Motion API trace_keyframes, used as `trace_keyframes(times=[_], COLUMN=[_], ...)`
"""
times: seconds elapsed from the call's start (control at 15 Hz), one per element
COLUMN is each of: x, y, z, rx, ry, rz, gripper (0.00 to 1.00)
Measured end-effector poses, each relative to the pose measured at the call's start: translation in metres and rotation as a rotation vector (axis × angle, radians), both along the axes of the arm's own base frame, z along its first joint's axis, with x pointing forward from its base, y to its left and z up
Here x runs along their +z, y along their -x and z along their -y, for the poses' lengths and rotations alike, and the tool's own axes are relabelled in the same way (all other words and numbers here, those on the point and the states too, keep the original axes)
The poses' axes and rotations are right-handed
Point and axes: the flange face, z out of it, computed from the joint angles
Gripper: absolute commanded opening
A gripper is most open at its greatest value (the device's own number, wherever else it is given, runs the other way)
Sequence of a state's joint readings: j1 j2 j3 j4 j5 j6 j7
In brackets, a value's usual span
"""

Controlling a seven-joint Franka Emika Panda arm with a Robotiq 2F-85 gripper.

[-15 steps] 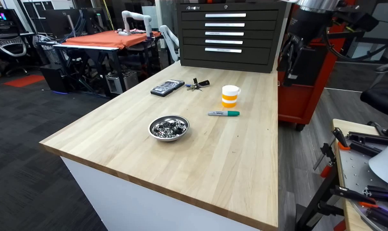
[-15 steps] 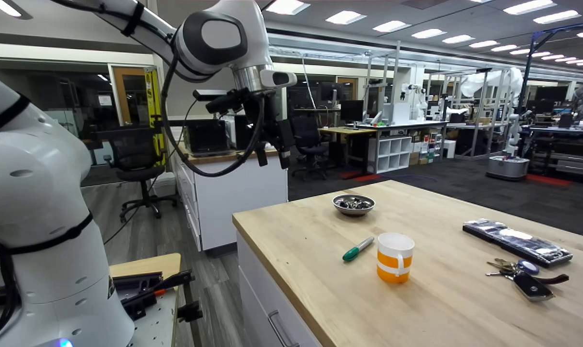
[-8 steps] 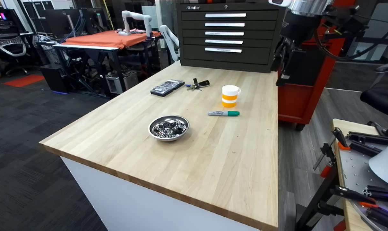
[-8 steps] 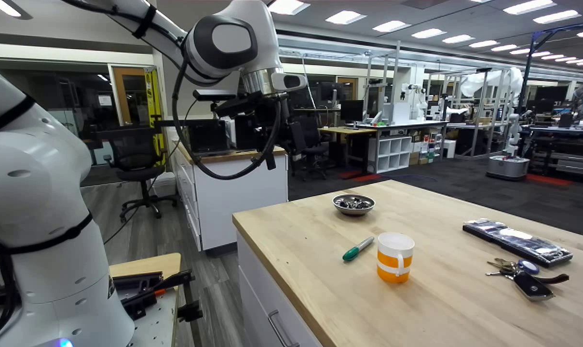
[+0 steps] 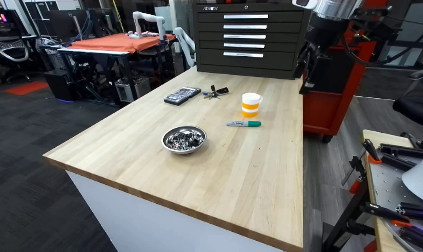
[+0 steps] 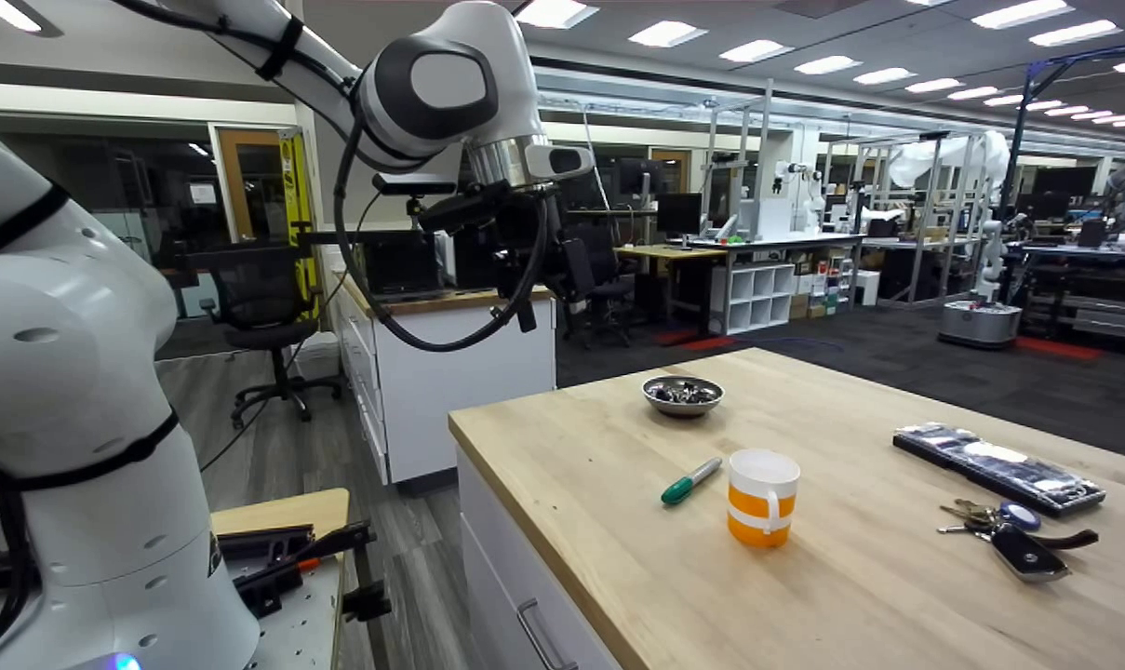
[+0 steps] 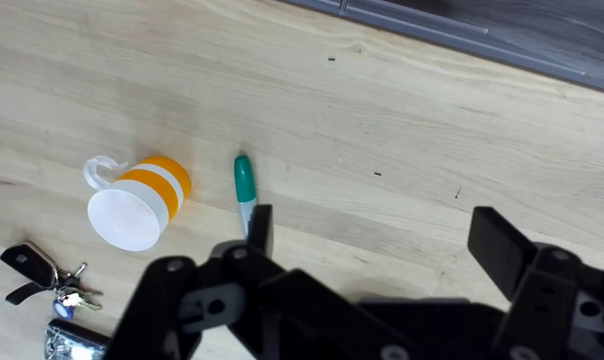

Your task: Put the marker in the mug

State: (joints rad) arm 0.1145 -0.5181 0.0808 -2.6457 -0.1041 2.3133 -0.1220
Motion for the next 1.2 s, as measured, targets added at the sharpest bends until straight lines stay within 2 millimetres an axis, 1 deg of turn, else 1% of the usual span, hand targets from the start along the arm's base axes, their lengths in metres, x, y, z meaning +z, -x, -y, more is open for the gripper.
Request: trace_keyframes(times=[0.27,0.8,1.0,1.2], x=[-0.016,-0.064,-0.081,-0.093], y=[-0.012,-0.045,-0.061,-0.079], z=[0.013,0.043,0.052,0.057], rx=[0.039,0.119,0.154,0.184], ry=[0.022,0.010,0.012,0.008], rz=[0.045,0.062,0.037,0.011], gripper=[1.00,1.00,1.00,1.00])
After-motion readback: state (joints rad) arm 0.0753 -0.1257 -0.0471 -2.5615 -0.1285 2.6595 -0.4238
